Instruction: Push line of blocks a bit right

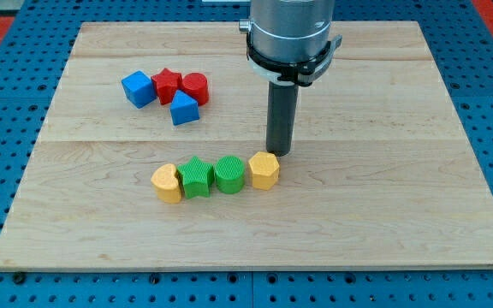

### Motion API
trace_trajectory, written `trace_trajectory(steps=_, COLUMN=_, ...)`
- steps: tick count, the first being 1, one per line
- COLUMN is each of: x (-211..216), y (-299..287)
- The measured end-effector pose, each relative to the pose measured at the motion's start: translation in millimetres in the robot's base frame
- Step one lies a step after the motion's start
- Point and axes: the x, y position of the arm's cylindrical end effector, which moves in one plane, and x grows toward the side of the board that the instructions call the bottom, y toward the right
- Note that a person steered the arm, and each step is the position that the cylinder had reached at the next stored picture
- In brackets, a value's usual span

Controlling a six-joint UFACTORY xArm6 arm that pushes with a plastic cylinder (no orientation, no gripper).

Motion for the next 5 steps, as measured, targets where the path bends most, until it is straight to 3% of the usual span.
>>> trace_trajectory(steps=4, x=-5, y=-1)
trace_trajectory(steps=5, x=-27, y=-2)
